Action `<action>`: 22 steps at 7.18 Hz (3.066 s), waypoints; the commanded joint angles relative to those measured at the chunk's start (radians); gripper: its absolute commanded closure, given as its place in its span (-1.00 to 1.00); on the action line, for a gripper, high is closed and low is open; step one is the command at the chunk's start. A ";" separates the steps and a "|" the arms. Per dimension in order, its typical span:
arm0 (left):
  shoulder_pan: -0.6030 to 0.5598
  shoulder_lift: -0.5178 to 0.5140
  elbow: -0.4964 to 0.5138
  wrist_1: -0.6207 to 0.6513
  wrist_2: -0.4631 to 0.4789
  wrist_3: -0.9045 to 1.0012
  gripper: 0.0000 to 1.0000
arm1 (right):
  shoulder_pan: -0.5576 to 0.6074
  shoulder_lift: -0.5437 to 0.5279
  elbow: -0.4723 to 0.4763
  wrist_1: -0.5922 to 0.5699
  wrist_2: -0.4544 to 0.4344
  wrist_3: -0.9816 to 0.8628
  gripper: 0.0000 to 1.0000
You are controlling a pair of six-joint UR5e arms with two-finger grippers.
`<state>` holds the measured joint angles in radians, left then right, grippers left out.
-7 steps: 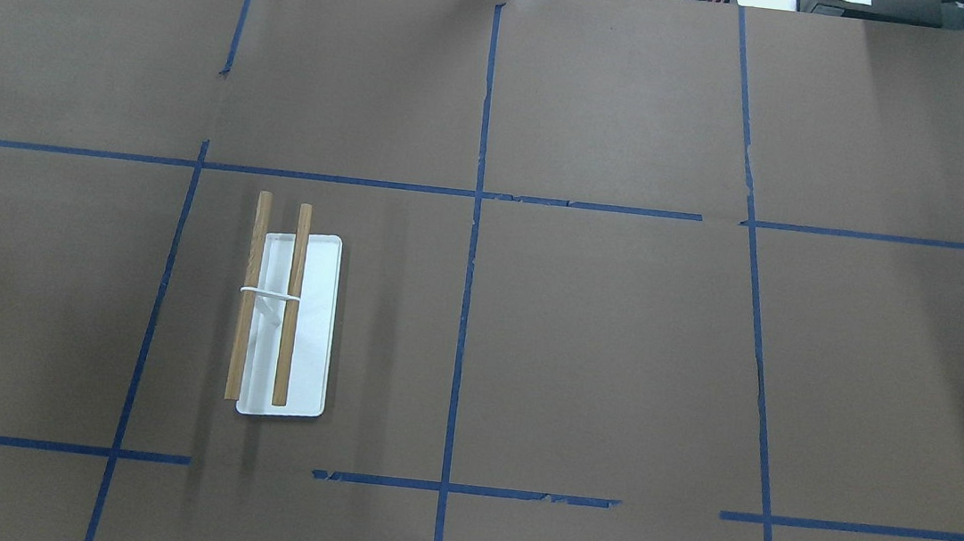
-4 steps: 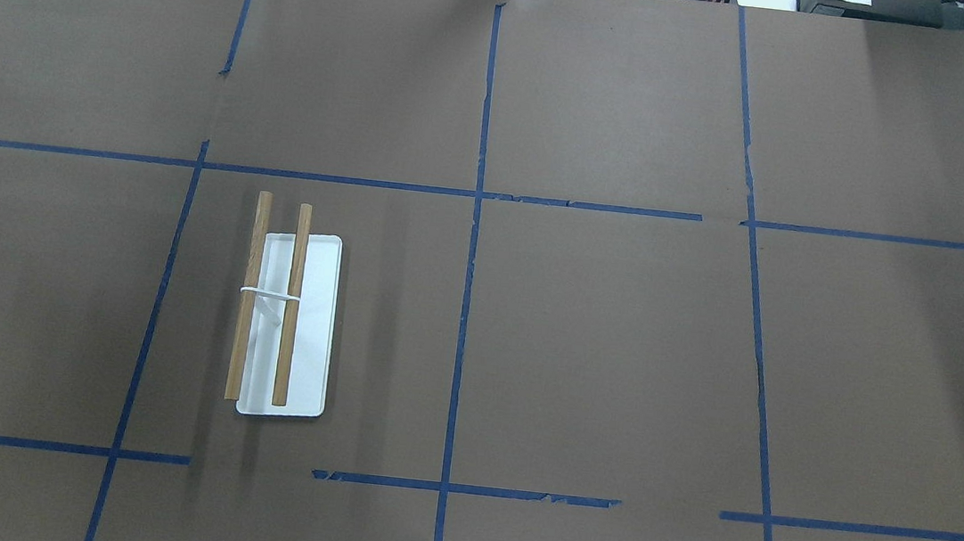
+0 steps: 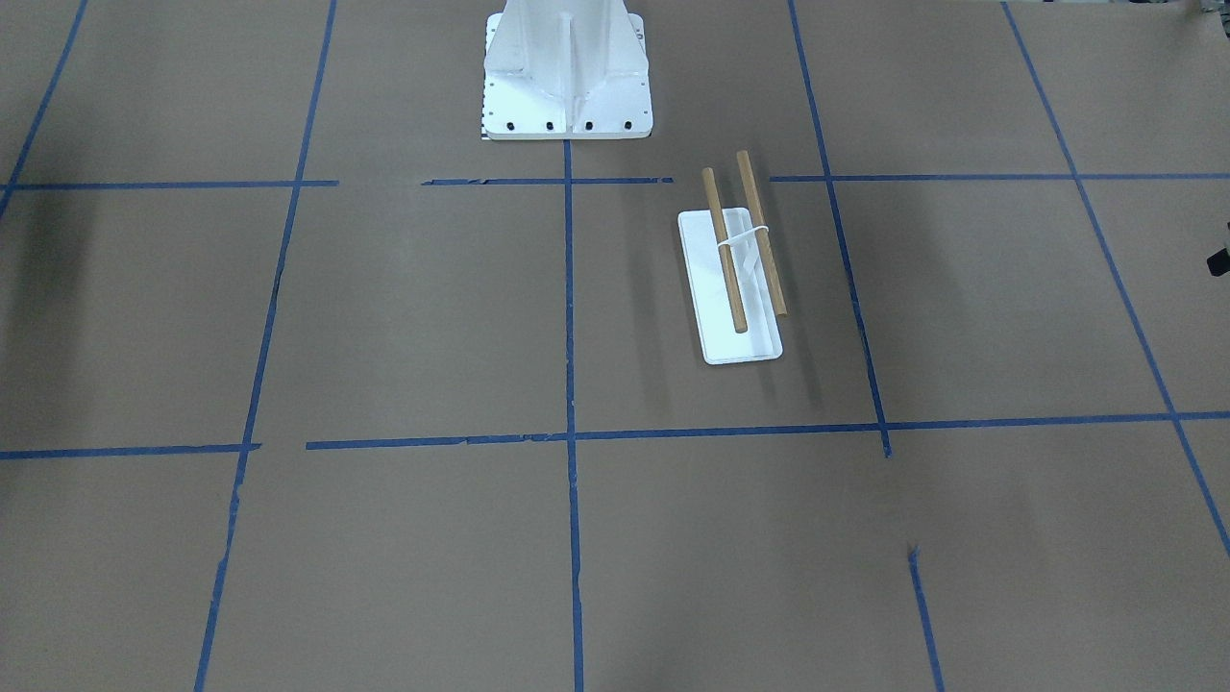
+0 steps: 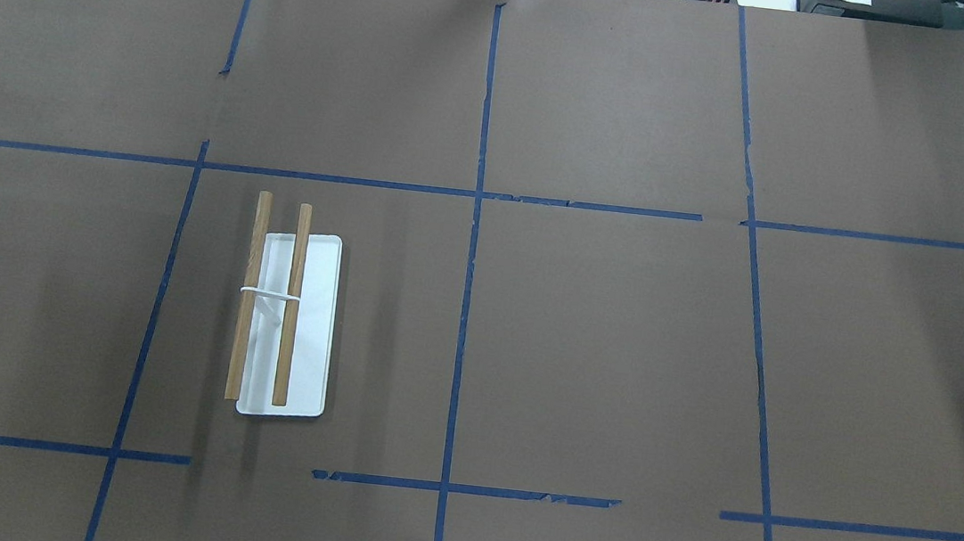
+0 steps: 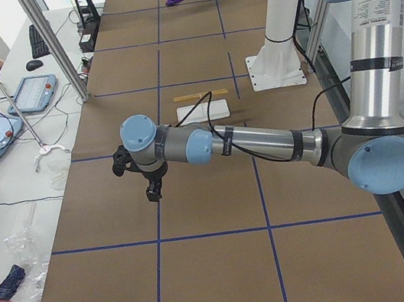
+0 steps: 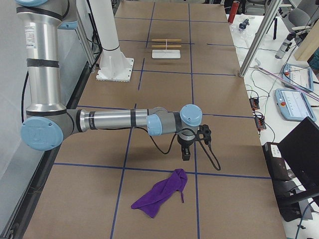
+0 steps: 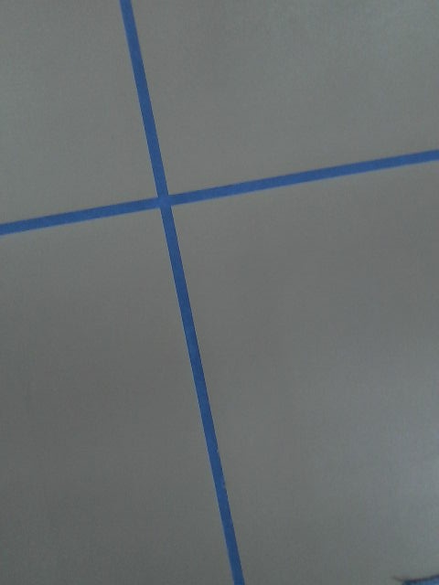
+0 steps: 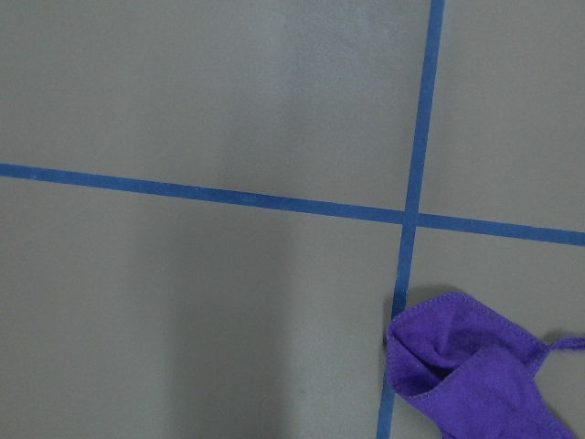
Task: Hang towel on rack
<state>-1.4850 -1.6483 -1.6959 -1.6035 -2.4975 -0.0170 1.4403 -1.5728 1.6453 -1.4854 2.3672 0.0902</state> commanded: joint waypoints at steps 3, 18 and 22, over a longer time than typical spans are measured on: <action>0.000 -0.004 0.015 -0.012 -0.011 0.000 -1.00 | -0.170 0.023 -0.008 0.022 -0.106 0.035 -1.00; 0.000 -0.008 0.008 -0.033 -0.047 -0.001 -1.00 | -0.160 0.019 -0.244 0.358 -0.033 0.110 1.00; 0.000 -0.036 -0.007 -0.035 -0.050 -0.003 -1.00 | -0.208 -0.012 0.150 0.330 -0.005 0.627 1.00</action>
<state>-1.4849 -1.6800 -1.6891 -1.6362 -2.5457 -0.0205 1.2666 -1.5849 1.6743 -1.1392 2.3589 0.5579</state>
